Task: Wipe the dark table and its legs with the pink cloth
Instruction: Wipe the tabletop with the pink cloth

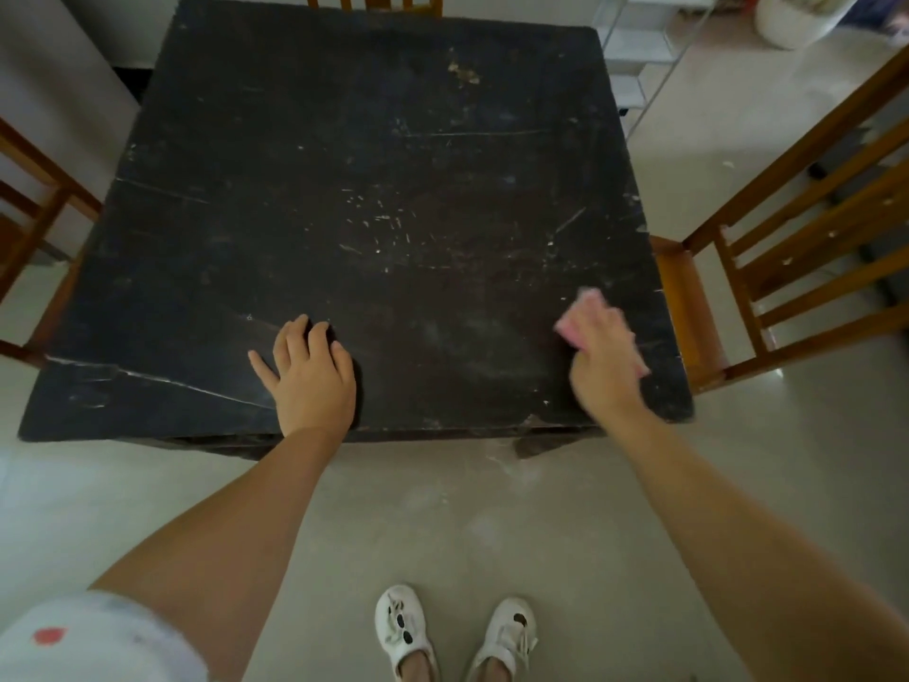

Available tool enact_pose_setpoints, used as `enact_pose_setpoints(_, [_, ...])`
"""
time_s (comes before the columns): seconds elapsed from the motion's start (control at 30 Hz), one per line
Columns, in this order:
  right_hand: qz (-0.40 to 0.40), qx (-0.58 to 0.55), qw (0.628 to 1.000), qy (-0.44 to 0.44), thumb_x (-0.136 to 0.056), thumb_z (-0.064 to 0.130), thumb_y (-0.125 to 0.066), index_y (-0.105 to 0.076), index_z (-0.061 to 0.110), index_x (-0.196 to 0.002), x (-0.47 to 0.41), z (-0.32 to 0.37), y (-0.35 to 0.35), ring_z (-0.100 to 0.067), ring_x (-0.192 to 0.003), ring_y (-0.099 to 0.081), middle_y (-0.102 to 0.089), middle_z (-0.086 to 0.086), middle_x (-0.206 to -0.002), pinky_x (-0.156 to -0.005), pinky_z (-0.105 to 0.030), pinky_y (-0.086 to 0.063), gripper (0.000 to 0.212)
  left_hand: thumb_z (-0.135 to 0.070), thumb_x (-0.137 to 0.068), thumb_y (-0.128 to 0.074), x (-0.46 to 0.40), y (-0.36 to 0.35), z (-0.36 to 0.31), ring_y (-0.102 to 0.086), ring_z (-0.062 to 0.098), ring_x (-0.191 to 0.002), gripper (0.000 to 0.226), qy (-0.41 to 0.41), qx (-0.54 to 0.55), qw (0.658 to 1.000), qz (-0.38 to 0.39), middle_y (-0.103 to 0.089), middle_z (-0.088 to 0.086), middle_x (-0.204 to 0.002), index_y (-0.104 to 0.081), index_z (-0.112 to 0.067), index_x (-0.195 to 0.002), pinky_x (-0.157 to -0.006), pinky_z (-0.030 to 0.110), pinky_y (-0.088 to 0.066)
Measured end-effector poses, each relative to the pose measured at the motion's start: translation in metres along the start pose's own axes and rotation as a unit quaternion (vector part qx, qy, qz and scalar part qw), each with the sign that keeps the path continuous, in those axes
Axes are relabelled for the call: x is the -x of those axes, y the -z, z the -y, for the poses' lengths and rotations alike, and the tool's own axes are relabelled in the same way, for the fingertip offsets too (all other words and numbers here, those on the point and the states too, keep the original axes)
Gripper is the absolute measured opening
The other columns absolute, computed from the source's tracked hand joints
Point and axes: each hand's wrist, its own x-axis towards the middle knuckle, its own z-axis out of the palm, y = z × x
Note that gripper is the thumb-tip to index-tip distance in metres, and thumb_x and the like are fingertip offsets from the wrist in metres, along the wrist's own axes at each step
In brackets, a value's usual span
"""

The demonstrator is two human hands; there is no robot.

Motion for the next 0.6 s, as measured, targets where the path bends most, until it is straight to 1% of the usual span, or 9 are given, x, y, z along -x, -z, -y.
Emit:
enact_pose_setpoints(0.1, [0.118,0.016,0.978,0.172,-0.083,-0.004,-0.036,-0.045,0.011,-0.137,0.052,0.029,-0.059,-0.026,-0.136,-0.035,-0.042,-0.009,-0.145,-0.117,-0.043,-0.019,0.056,-0.021,-0.097,-0.033,-0.001,-0.001,0.001,-0.025,0.029,-0.135,0.036,-0.003,-0.001,1.0,0.002,-0.036,0.013,-0.142,-0.045,-0.01,-0.129,-0.111,0.056,0.001])
enact_pose_setpoints(0.17, [0.208,0.016,0.935,0.286,-0.083,0.013,-0.03,-0.044,0.005,-0.136,0.089,0.042,-0.078,-0.036,-0.136,-0.031,-0.039,-0.016,-0.145,-0.119,-0.036,-0.01,0.055,-0.021,-0.096,-0.034,0.0,0.0,0.001,-0.025,0.03,-0.135,0.036,-0.001,-0.004,1.0,0.008,-0.036,0.013,-0.143,-0.045,-0.01,-0.129,-0.111,0.056,0.001])
enact_pose_setpoints(0.23, [0.299,-0.065,0.897,0.32,-0.085,0.015,-0.033,-0.053,-0.005,-0.125,0.102,0.048,-0.066,-0.034,-0.131,-0.038,-0.049,-0.023,-0.134,-0.116,-0.023,-0.01,0.049,-0.02,-0.096,-0.035,0.0,0.001,0.0,-0.025,0.03,-0.135,0.035,-0.003,-0.006,1.0,0.01,-0.036,0.014,-0.142,-0.045,-0.01,-0.129,-0.111,0.057,0.0])
enact_pose_setpoints(0.33, [0.186,-0.125,0.941,0.253,-0.083,0.002,-0.037,-0.064,-0.005,-0.111,0.074,0.044,-0.037,-0.022,-0.123,-0.044,-0.061,-0.019,-0.122,-0.112,-0.019,-0.022,0.04,-0.019,-0.095,-0.036,0.0,0.002,0.0,-0.026,0.031,-0.134,0.035,-0.003,-0.004,1.0,0.006,-0.036,0.014,-0.142,-0.045,-0.009,-0.128,-0.111,0.057,0.0])
enact_pose_setpoints(0.4, [0.083,-0.099,0.98,0.151,-0.081,-0.012,-0.04,-0.055,0.004,-0.126,0.043,0.037,-0.031,-0.023,-0.133,-0.037,-0.051,-0.009,-0.137,-0.114,-0.021,-0.017,0.051,-0.018,-0.096,-0.036,0.0,0.001,-0.001,-0.026,0.031,-0.134,0.035,-0.001,-0.006,1.0,0.004,-0.037,0.014,-0.142,-0.046,-0.009,-0.128,-0.111,0.057,0.0])
enact_pose_setpoints(0.43, [0.086,-0.057,0.989,0.105,-0.079,-0.016,-0.042,-0.045,0.009,-0.136,0.035,0.044,-0.037,-0.024,-0.139,-0.028,-0.04,-0.005,-0.146,-0.115,-0.021,-0.009,0.062,-0.018,-0.096,-0.036,0.0,0.001,-0.001,-0.026,0.031,-0.134,0.035,0.001,-0.005,1.0,0.002,-0.037,0.014,-0.142,-0.046,-0.009,-0.128,-0.111,0.057,0.0])
enact_pose_setpoints(0.5, [0.147,0.009,0.98,0.133,-0.079,-0.013,-0.045,-0.028,0.012,-0.145,0.048,0.07,-0.058,-0.026,-0.141,-0.019,-0.027,-0.005,-0.153,-0.117,-0.025,-0.001,0.073,-0.016,-0.096,-0.036,0.0,0.001,-0.001,-0.026,0.031,-0.135,0.034,0.001,-0.004,1.0,0.001,-0.037,0.014,-0.142,-0.046,-0.009,-0.128,-0.111,0.057,0.0])
enact_pose_setpoints(0.53, [0.166,0.013,0.968,0.186,-0.079,-0.009,-0.046,-0.029,0.009,-0.145,0.065,0.083,-0.07,-0.028,-0.139,-0.024,-0.031,-0.008,-0.15,-0.118,-0.03,-0.008,0.071,-0.015,-0.096,-0.035,-0.001,0.001,-0.001,-0.026,0.031,-0.135,0.034,-0.001,-0.004,1.0,0.001,-0.037,0.014,-0.142,-0.046,-0.009,-0.128,-0.111,0.057,0.0])
enact_pose_setpoints(0.6, [0.193,-0.017,0.931,0.31,-0.073,-0.007,-0.048,-0.051,0.003,-0.13,0.102,0.089,-0.084,-0.03,-0.125,-0.044,-0.053,-0.013,-0.132,-0.11,-0.035,-0.031,0.057,-0.014,-0.096,-0.036,0.0,0.001,0.0,-0.025,0.031,-0.135,0.034,0.0,-0.004,1.0,0.001,-0.037,0.014,-0.142,-0.046,-0.008,-0.128,-0.111,0.057,0.0])
